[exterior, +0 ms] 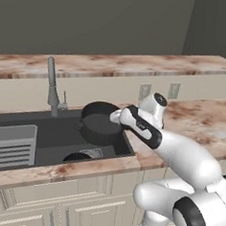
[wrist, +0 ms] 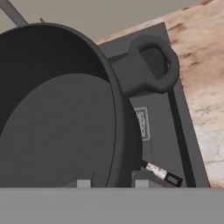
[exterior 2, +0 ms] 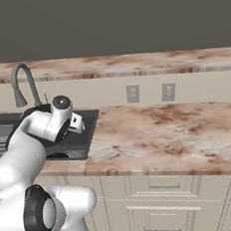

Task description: Move the pot and pan from the stove into the sink.

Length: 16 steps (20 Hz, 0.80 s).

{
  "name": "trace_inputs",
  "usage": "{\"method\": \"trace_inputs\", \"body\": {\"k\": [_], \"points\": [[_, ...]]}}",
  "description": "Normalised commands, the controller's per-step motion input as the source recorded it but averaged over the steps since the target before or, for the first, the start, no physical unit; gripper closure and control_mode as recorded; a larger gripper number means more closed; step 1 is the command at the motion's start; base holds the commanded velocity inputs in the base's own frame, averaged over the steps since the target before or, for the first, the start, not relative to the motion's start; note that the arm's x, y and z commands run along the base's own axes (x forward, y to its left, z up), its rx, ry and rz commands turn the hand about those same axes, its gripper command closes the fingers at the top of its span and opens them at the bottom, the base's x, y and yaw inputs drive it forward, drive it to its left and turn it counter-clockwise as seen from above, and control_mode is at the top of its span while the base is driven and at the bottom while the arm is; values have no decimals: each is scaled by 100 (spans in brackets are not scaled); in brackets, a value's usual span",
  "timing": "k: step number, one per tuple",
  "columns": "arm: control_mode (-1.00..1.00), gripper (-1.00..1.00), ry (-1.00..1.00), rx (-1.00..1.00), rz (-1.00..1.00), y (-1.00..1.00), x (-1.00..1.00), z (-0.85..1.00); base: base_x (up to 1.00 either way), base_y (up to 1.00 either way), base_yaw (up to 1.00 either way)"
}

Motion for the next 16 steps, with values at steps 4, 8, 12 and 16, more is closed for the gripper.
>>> {"method": "trace_inputs", "body": {"k": [4, 8, 12, 16], "points": [[-100, 100, 2, 0, 0, 14, 13, -18, 0, 0, 0], [-100, 100, 0, 0, 0, 27, 21, -36, 0, 0, 0], [-100, 100, 0, 0, 0, 28, 29, -30, 0, 0, 0], [-100, 100, 2, 0, 0, 22, 30, -31, 0, 0, 0]]}}
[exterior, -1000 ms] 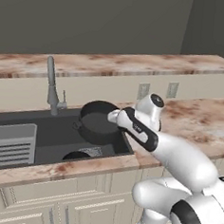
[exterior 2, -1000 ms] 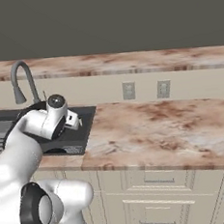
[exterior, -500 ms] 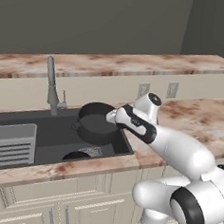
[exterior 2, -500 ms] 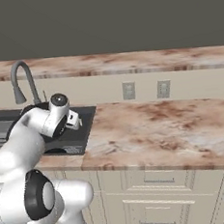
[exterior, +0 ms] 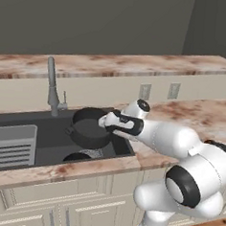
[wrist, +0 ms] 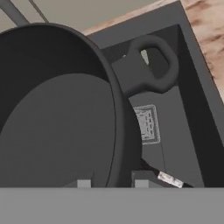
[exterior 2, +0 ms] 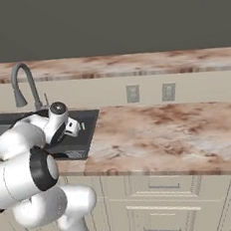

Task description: Move the pot and pan from the stove into the sink.

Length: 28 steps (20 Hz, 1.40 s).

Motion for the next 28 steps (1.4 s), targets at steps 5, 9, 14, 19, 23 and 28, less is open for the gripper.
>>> {"method": "trace_inputs", "body": {"k": [5, 9, 14, 19, 23, 28], "points": [[-100, 100, 4, 0, 0, 19, 27, -36, 0, 0, 0], [-100, 100, 2, 0, 0, 16, 31, -33, 0, 0, 0], [-100, 100, 5, 0, 0, 12, 31, -31, 0, 0, 0], [-100, 100, 1, 0, 0, 3, 11, -17, 0, 0, 0], [-100, 100, 0, 0, 0, 0, 1, -2, 0, 0, 0], [-100, 100, 0, -3, 0, 0, 5, -26, 0, 0, 0]]}}
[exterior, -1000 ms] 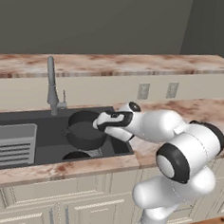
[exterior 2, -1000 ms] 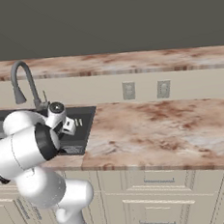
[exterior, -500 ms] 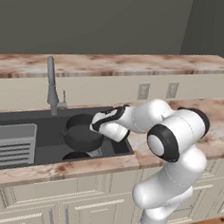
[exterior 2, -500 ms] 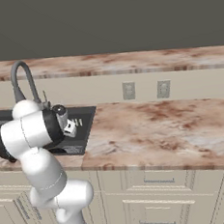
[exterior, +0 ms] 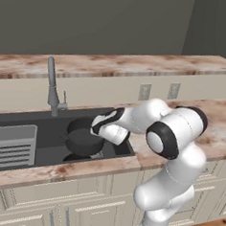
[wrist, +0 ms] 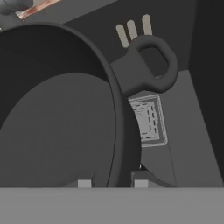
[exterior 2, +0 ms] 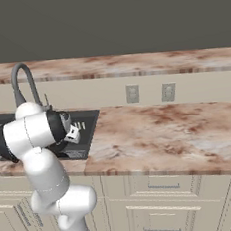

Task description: Move the pot and pan from the stove into the sink.

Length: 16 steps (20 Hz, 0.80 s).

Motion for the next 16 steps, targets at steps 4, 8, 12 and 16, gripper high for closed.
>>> {"method": "trace_inputs", "body": {"k": [4, 8, 12, 16], "points": [[-100, 100, 0, 0, -1, 1, 27, -16, 0, 0, 0], [-100, 100, 0, 0, -2, 2, 34, -19, 0, 0, 0], [-100, 100, 0, 0, -2, 6, 26, -33, 0, 0, 0], [-100, 100, -1, 0, -2, 8, 22, -39, 0, 0, 0]]}}
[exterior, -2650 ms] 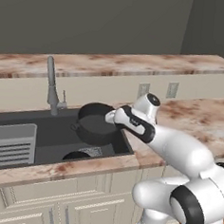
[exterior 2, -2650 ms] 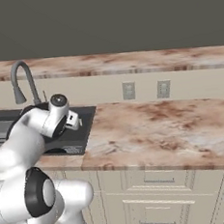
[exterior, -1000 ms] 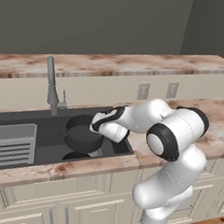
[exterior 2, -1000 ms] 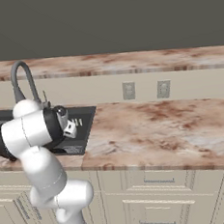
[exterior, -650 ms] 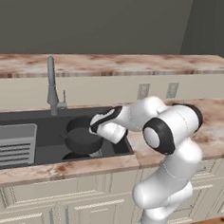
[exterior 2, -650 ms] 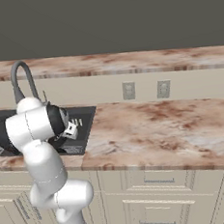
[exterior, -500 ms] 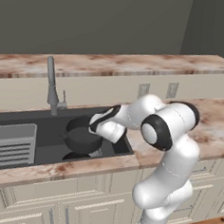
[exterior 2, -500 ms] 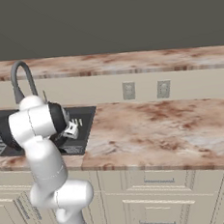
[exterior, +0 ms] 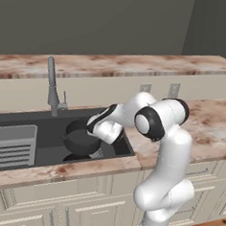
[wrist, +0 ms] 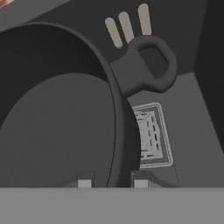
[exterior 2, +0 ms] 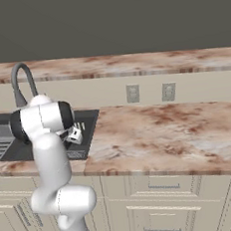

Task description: Move the pot and pan from the stove into the sink.

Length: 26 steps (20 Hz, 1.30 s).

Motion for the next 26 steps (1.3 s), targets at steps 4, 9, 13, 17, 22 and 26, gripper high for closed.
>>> {"method": "trace_inputs", "body": {"k": [4, 9, 13, 17, 22, 26], "points": [[-100, 100, -4, 0, -2, 7, 23, -35, 0, 0, 0], [-100, 100, -5, 0, -2, 4, 26, -24, 0, 0, 0], [-100, 100, -4, 0, -1, 5, 30, -17, 0, 0, 0], [-100, 100, 0, 0, 0, 0, 18, -7, 0, 0, 0], [-100, 100, 0, 0, 0, 0, 22, -16, 0, 0, 0], [-100, 100, 0, 0, 0, 0, 13, -6, 0, 0, 0]]}}
